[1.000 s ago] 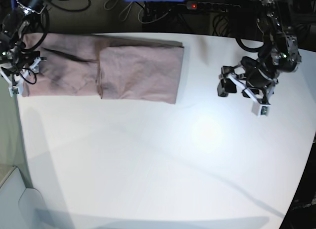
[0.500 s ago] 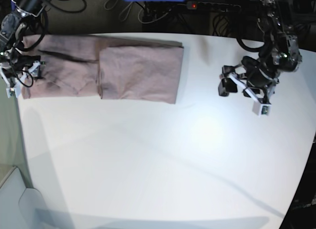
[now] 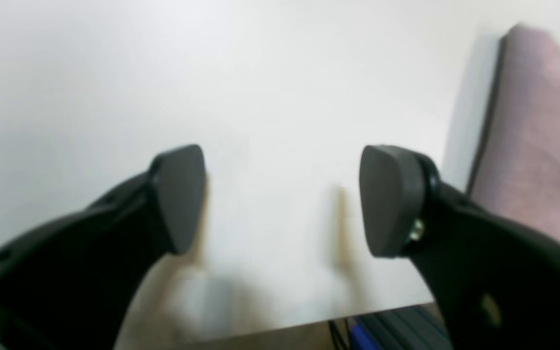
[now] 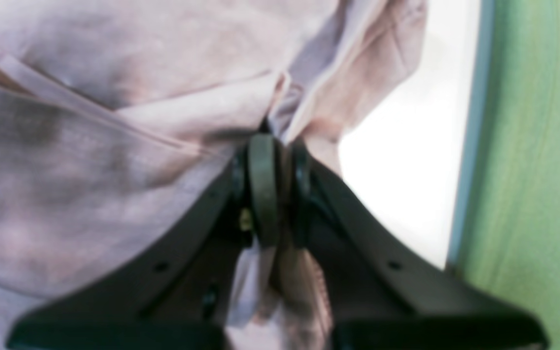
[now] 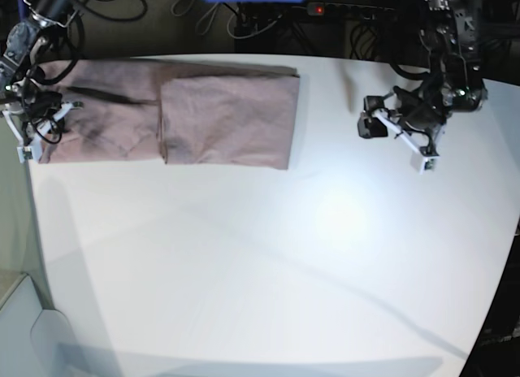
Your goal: Layout the t-shirt on the table in an organized manner, then fold the t-shirt properly
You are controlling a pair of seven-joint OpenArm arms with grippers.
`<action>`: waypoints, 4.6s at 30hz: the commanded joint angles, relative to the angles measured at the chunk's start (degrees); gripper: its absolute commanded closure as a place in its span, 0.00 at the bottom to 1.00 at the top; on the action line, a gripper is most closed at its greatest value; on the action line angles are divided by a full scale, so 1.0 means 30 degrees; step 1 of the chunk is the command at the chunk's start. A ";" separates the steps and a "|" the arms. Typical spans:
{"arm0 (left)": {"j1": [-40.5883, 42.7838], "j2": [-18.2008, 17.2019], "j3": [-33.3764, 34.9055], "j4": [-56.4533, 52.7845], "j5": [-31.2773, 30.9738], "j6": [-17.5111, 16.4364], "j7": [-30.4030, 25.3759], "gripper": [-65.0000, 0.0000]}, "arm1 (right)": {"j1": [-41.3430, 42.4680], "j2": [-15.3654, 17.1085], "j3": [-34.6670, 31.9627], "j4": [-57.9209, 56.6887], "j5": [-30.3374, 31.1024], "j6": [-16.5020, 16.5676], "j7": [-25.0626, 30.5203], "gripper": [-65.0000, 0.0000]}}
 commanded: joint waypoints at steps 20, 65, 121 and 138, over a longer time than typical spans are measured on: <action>-0.1248 0.1484 0.0909 -0.2115 -0.0065 -0.0002 -0.0327 1.00 | -0.1301 -0.3404 -0.0650 0.8996 -0.1053 -0.0018 -0.1592 1.00; -0.2449 0.1835 0.2872 -0.2760 -0.0094 0.0027 -0.0357 1.00 | -0.1301 0.0200 -0.0826 0.2754 -0.1170 -0.0018 -0.1475 0.47; -0.2508 0.1542 0.2843 -0.2760 -0.0182 0.0027 -0.0357 1.00 | -0.0686 -0.0913 -0.0738 -0.1495 -0.1112 -0.0018 -0.1592 1.00; -0.2362 0.1161 0.2813 -0.2086 -0.0240 0.0027 -0.0357 1.00 | -0.1301 -0.1265 -0.1500 0.5890 -0.1141 -0.0018 -0.3057 1.00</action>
